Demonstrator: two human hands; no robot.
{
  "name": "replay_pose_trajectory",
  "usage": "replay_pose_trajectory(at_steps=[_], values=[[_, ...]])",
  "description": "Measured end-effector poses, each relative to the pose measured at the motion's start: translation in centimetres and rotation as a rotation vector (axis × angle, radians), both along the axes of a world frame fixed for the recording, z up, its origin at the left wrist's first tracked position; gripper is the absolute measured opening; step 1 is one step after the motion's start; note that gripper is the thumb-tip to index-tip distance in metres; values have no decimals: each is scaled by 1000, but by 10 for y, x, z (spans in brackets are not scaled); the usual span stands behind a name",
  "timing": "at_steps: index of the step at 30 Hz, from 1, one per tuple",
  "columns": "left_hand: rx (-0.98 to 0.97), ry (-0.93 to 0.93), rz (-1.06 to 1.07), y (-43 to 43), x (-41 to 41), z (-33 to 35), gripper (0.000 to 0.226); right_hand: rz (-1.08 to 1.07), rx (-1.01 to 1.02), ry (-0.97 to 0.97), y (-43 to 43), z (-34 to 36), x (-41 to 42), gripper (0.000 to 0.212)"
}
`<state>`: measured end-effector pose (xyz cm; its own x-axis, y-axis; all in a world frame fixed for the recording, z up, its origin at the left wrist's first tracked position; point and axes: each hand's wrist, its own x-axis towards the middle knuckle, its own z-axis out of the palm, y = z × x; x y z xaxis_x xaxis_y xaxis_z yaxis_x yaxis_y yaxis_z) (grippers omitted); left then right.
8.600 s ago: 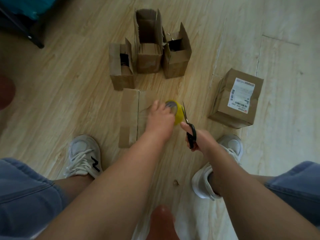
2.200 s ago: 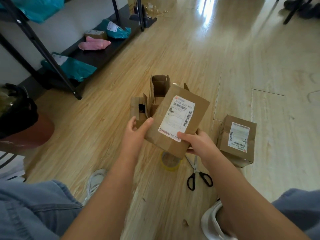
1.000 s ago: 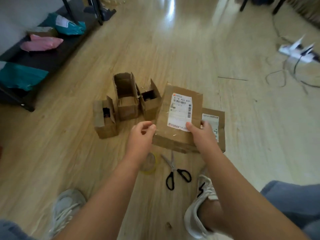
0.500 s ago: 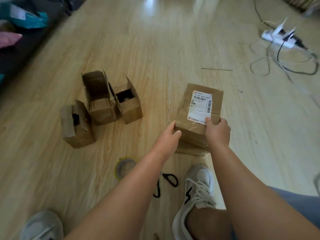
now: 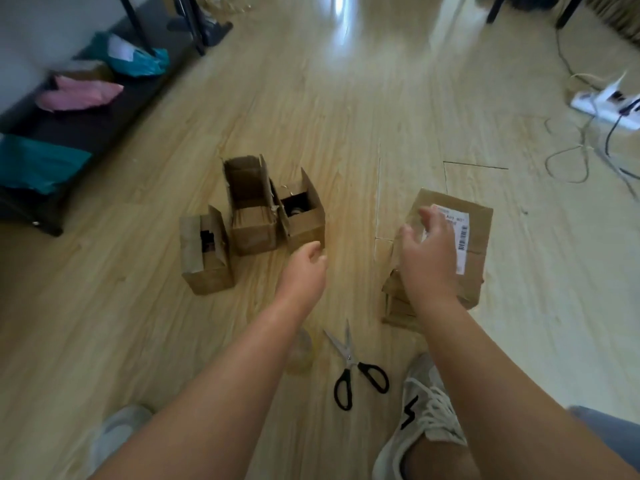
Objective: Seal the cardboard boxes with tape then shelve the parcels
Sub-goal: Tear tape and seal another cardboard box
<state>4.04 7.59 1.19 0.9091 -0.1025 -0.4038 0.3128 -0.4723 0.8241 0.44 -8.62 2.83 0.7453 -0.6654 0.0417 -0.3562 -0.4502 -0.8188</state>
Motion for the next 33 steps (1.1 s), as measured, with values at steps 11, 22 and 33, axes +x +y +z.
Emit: replay_pose_trajectory(at_steps=[11,22,33], values=[[123,13,66,35,92,-23,45,317,201,311,46,-36,103,51],[127,159,76,18,133,-69,49,355,267,472,56,-86,174,44],[61,138,82,23,101,-46,26,203,237,369,52,-60,122,26]])
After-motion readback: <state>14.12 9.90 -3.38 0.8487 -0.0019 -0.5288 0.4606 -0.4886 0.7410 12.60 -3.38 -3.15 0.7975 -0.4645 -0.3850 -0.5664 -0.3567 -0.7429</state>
